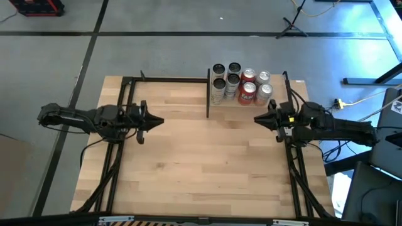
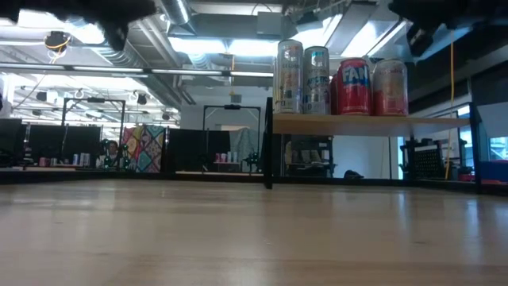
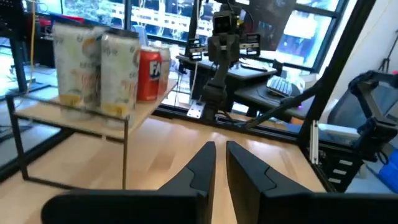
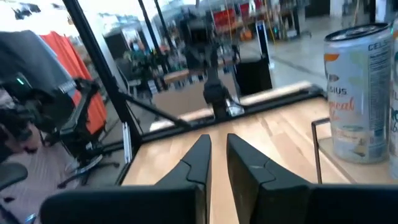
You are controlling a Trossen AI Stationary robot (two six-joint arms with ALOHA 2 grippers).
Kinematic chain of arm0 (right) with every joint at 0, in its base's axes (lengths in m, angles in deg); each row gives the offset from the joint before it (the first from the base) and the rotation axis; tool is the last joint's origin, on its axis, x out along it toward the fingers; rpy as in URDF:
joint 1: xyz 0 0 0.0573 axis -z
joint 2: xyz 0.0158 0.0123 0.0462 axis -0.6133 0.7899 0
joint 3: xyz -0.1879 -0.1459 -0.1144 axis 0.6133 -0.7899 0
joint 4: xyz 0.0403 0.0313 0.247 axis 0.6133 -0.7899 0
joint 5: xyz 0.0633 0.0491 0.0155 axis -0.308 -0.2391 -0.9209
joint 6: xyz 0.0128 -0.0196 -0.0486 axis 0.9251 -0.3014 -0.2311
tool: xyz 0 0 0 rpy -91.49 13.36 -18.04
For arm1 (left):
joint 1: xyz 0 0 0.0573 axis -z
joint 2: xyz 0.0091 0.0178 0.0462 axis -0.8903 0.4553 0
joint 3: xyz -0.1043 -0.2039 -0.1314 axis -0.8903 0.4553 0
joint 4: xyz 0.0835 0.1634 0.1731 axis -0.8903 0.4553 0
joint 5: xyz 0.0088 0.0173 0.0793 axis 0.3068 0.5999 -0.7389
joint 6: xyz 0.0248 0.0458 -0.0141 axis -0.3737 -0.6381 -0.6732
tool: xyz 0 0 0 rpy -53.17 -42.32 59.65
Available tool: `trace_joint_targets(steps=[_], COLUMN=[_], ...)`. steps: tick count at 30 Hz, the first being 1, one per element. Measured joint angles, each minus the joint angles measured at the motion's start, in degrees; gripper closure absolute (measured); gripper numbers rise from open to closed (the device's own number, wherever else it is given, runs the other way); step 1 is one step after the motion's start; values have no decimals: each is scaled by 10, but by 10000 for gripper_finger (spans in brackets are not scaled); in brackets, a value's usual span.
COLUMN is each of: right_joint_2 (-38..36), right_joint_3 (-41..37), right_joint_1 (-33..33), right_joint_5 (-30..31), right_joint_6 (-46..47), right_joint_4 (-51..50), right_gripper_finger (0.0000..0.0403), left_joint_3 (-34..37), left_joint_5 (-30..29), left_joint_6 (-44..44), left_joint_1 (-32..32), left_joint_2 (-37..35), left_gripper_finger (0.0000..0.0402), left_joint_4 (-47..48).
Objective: Place canned beverage on shelf
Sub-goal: Return to Home Position
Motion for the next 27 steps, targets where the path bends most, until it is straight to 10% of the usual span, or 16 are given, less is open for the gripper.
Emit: trace_joint_targets(steps=[18, 27], right_joint_2=[-147, -238], right_joint_3=[-215, -269], right_joint_1=[0, 0], right_joint_5=[21, 74], right_joint_6=[26, 48], right_joint_4=[144, 69], right_gripper_finger=[366, 365], left_joint_3=[250, 257], left_joint_5=[42, 15], left_joint_6=[29, 28], left_joint_1=[0, 0], left_joint_2=[-216, -293], left_gripper_finger=[368, 368], left_joint_4=[-118, -25])
